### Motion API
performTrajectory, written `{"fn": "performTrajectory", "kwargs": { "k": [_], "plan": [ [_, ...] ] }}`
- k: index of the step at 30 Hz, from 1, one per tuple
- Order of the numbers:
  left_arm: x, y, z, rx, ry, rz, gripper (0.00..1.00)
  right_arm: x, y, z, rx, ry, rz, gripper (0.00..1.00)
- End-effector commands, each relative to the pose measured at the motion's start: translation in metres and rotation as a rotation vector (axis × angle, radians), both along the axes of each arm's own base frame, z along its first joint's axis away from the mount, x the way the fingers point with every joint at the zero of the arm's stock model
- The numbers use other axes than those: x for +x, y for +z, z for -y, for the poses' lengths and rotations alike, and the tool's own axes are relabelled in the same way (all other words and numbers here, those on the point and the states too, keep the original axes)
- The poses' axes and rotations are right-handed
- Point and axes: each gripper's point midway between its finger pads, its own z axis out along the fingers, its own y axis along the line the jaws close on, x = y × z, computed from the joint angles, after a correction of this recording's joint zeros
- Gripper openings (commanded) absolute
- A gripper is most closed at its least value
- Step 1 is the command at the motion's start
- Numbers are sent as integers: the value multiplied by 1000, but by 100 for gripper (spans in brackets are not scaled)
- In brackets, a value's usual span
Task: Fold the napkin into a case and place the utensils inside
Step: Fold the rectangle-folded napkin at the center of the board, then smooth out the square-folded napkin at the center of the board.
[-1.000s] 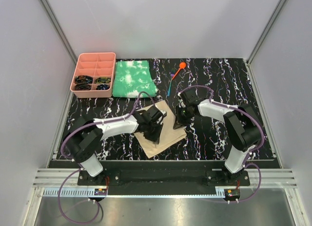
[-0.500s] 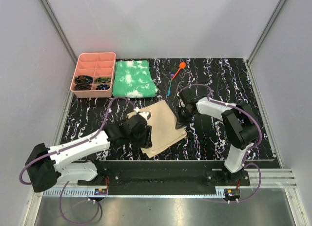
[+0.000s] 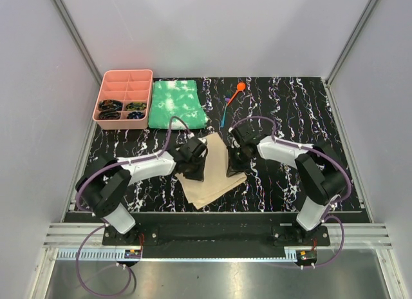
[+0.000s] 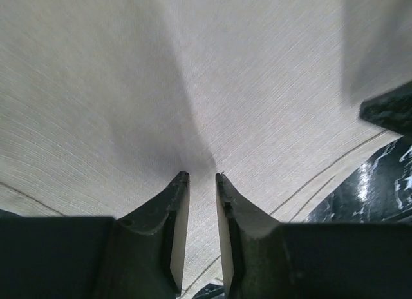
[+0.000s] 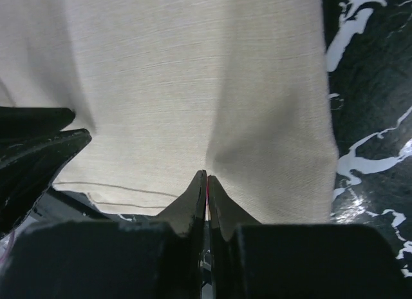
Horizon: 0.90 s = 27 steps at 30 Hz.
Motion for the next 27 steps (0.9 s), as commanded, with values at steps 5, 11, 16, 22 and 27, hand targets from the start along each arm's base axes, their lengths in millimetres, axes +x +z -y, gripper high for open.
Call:
{"fn": "performTrajectory", "kwargs": {
  "k": [5, 11, 16, 22, 27],
  "plan": [
    [-44, -3, 44, -229, -52, -79, 26, 46, -29, 42, -221, 7, 80, 8],
    [-25, 35, 101, -337, -113, -50, 31, 98, -22, 33, -314, 66, 134, 7],
    [-11, 70, 79, -260, -108, 68, 54, 101, 28, 35, -296, -25, 182, 11],
    [-29, 86, 2, -222, -15, 75, 73, 35, 73, 32, -59, -149, 122, 58],
    [-24, 87, -66, -295, 159, 61, 77, -28, 77, 19, 168, -231, -32, 65]
  ]
}}
